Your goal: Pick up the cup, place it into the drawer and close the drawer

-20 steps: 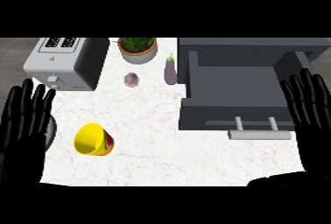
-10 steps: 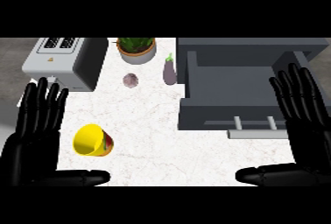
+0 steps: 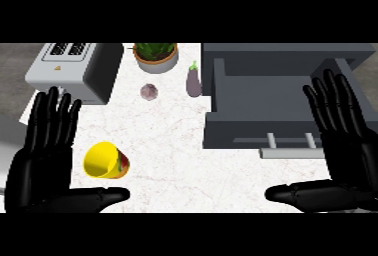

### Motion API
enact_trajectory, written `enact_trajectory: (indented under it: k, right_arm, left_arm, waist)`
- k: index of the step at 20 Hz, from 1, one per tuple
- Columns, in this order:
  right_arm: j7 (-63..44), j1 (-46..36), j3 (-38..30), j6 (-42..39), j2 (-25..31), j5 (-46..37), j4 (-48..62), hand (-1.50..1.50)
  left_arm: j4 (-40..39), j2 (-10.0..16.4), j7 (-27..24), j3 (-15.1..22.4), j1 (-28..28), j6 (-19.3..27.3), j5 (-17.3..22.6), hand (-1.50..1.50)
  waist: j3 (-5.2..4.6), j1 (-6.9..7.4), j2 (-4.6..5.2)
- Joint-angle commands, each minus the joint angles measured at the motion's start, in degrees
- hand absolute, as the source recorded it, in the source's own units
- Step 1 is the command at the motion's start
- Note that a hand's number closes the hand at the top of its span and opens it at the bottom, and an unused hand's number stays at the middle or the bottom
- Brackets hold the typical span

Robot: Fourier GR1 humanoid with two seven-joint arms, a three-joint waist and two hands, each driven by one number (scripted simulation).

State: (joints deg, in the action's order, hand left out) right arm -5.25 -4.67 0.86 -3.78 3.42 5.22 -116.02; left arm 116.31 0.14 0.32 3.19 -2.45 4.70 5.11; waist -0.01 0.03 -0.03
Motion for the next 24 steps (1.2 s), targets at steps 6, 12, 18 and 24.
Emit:
enact_trajectory:
  k: [6, 12, 18, 24]
  right_arm:
    - [-2.1, 1.4, 0.6, -0.1, -0.2, -0.4, -3.5, -1.50]
    - [-7.3, -0.5, -0.8, 0.3, 1.1, 0.8, -7.1, -1.50]
    - [-0.3, -1.3, -1.5, -0.3, -0.4, 0.1, 0.2, -1.50]
    - [-2.0, 3.1, 0.0, -0.7, -0.6, -0.2, -5.3, -1.50]
  left_arm:
    - [0.8, -0.1, 1.3, 5.6, -3.3, 6.3, -3.0, -1.50]
    - [-4.6, 1.8, 0.5, -3.1, -0.8, 1.9, 0.7, -1.50]
    - [-10.6, 2.2, -5.3, -4.2, -4.7, -0.8, 1.3, -1.50]
    - [-15.2, 3.7, -13.2, -7.9, -10.6, -4.2, 3.3, -1.50]
  waist:
    - [0.01, -0.05, -0.05]
    - [0.00, -0.06, -0.02]
    - [0.01, 0.05, 0.03]
    - [0.00, 0.05, -0.01]
